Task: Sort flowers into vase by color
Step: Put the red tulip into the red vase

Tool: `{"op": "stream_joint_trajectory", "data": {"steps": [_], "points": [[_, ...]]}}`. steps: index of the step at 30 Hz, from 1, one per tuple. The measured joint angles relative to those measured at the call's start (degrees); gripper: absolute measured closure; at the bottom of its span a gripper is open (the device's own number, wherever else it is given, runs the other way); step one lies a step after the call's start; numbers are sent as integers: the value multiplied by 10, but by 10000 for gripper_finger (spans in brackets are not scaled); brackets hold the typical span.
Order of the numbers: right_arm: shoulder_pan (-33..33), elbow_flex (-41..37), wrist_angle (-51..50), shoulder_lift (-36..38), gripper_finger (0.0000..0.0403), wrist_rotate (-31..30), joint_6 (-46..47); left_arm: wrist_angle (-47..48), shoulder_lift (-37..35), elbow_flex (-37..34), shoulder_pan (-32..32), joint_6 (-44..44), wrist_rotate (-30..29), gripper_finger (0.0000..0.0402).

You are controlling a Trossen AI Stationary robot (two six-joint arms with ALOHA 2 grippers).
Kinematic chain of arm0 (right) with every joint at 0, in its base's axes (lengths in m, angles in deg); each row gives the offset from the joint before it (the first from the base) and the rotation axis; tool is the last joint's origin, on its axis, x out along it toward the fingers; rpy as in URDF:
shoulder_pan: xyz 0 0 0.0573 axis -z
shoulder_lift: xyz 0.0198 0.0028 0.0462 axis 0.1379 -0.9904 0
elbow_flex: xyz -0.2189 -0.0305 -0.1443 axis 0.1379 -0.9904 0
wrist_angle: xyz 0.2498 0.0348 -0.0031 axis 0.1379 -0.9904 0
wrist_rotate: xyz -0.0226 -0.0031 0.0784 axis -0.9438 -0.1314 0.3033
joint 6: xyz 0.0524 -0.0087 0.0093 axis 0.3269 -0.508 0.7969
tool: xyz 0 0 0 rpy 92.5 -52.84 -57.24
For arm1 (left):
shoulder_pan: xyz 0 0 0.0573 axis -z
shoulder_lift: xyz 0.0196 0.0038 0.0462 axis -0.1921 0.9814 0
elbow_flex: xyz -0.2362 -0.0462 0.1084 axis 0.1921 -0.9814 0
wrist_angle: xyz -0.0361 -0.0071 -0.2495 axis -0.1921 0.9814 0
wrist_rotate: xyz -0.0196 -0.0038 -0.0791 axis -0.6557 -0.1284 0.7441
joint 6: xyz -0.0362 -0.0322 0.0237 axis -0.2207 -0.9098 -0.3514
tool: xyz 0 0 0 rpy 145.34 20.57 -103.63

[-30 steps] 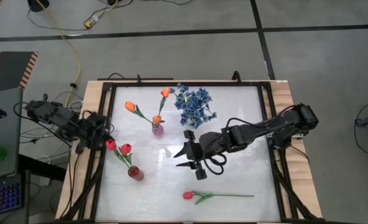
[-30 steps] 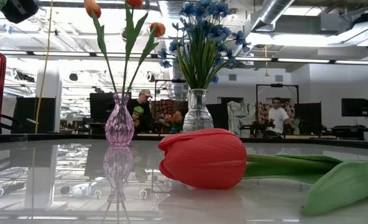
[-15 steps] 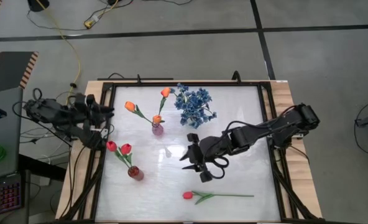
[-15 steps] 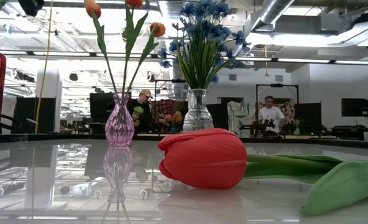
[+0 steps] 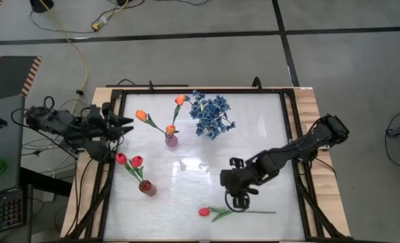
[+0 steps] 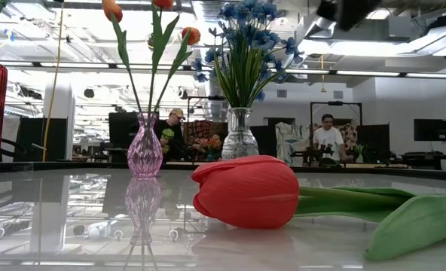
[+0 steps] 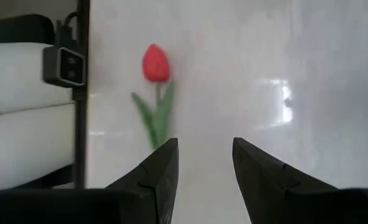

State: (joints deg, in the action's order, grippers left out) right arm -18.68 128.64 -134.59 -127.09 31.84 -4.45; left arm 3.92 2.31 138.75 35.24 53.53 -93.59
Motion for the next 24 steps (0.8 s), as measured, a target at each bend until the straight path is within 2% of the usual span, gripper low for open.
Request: {"op": "stream_joint_trajectory", "data": {"steps": [5,8,14,21,24], "points": [[-40,0,1,-2,225,-3,70,-1,35,0,0,-1,25,270],[-66,-3,4,-13,225,-24,100,-6,55,0,0,-1,40,270],[-104,-16,18,-63,225,-30,154,-10,88,0,0,-1,50,270],[-116,-17,21,-137,225,-28,165,-11,110,0,0,-5,51,270],[-115,-17,23,-162,225,0,166,-11,113,0,0,-15,54,270]]}}
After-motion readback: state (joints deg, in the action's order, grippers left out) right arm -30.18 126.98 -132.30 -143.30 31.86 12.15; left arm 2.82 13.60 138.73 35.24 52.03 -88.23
